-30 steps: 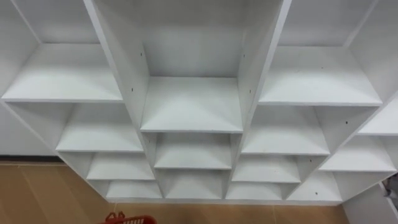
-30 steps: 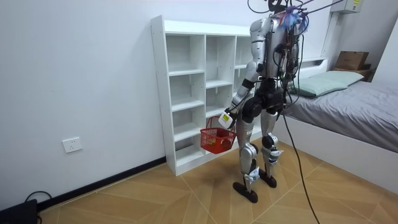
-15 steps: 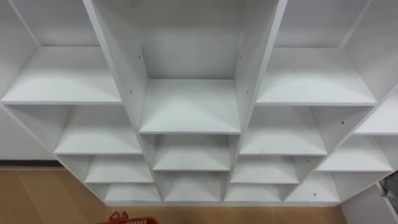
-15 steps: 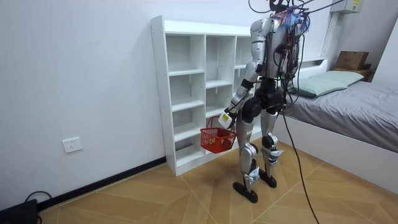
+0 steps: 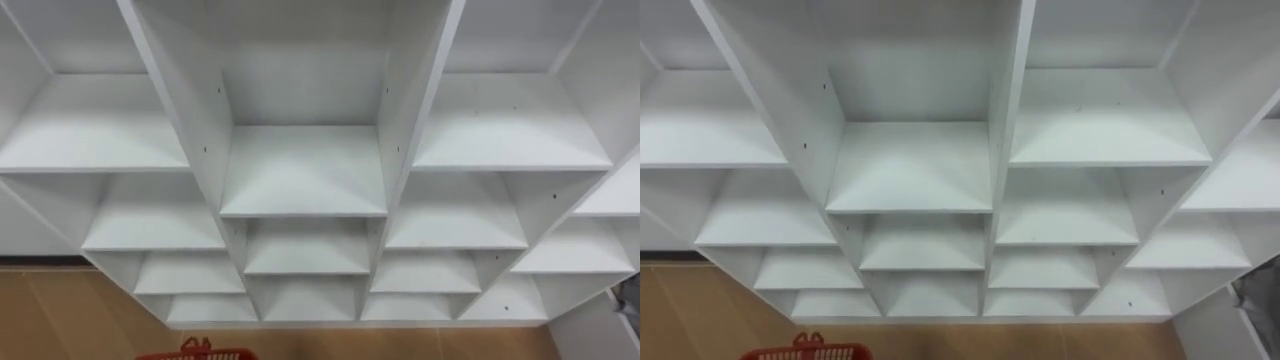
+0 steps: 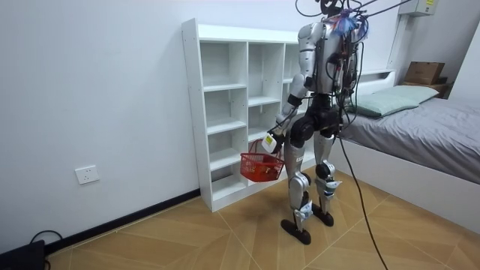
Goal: Collect fruits from the closet
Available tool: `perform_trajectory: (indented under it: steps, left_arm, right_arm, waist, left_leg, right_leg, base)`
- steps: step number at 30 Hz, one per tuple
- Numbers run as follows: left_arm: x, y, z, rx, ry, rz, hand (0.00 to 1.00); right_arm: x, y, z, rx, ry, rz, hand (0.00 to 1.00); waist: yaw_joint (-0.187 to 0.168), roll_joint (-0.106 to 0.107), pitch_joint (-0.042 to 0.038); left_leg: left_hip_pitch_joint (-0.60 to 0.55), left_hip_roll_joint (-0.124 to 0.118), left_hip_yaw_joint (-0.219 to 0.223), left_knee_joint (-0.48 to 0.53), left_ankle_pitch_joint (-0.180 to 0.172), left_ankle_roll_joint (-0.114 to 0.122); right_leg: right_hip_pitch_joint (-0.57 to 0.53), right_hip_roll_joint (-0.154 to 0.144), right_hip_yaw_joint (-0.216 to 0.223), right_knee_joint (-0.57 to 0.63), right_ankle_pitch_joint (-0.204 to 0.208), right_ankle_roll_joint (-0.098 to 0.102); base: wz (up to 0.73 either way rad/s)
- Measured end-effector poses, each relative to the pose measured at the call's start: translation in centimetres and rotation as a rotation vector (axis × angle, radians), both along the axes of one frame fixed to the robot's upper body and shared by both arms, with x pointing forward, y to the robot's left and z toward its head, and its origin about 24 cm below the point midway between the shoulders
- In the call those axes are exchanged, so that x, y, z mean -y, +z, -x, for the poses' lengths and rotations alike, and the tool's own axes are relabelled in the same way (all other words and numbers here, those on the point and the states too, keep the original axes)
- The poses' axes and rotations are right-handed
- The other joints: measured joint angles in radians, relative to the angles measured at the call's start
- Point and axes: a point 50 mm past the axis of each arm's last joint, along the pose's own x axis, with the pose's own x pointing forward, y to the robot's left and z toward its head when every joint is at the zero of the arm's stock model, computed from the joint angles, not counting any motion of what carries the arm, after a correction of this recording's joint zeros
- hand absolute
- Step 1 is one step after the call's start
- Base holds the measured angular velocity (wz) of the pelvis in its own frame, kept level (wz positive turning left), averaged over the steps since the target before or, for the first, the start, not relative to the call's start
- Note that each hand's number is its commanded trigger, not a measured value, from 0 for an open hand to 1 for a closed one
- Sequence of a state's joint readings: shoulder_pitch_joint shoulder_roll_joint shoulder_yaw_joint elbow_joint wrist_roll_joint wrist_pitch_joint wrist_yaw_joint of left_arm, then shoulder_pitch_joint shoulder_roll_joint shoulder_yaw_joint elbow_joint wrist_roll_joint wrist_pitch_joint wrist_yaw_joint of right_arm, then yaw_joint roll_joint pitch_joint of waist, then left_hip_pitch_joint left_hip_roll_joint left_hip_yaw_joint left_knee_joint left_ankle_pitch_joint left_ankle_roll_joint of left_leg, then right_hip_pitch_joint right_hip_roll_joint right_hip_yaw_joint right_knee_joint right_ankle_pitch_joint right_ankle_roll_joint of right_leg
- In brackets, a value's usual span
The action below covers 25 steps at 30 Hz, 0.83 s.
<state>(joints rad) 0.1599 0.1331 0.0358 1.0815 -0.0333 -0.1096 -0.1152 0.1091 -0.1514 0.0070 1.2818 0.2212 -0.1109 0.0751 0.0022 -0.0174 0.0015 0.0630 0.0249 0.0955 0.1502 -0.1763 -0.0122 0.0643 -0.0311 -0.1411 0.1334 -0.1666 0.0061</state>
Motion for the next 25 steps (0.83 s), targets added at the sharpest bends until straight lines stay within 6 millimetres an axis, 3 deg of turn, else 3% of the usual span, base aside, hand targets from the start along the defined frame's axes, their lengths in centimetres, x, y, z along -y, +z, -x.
perform_trajectory:
  steps: [7, 15, 25]
  left_arm:
    - [0.1, 0.03, -0.41, -0.002, -0.048, -0.02, 1.0]
    - [-0.02, -0.18, -0.17, -0.025, -0.026, -0.052, 1.0]
    - [-0.08, -0.14, -0.38, -0.02, -0.026, -0.049, 1.0]
  right_arm:
    - [-0.04, 0.04, -0.26, 0.004, 0.036, 0.008, 0.0]
    - [-0.14, 0.01, -0.43, 0.0, 0.049, 0.005, 0.0]
    - [-0.16, -0.06, -0.69, -0.014, 0.05, 0.006, 0.0]
  waist:
    - [-0.001, 0.0, 0.0]
    - [0.004, -0.002, 0.0023]
    - [0.006, -0.009, -0.0013]
  left_leg:
    - [0.003, 0.0, 0.0, 0.0, 0.0, 0.0]
    - [0.02, 0.01, 0.037, -0.019, -0.004, -0.002]
    - [0.007, 0.011, 0.038, -0.015, -0.004, -0.003]
  right_leg:
    - [-0.001, 0.0, 0.006, 0.002, 0.0, 0.0]
    - [-0.017, 0.014, 0.056, 0.007, 0.004, -0.003]
    - [-0.029, 0.015, 0.054, 0.008, 0.007, -0.005]
  base:
    - [-0.01]
    - [-0.17]
    - [-0.02]
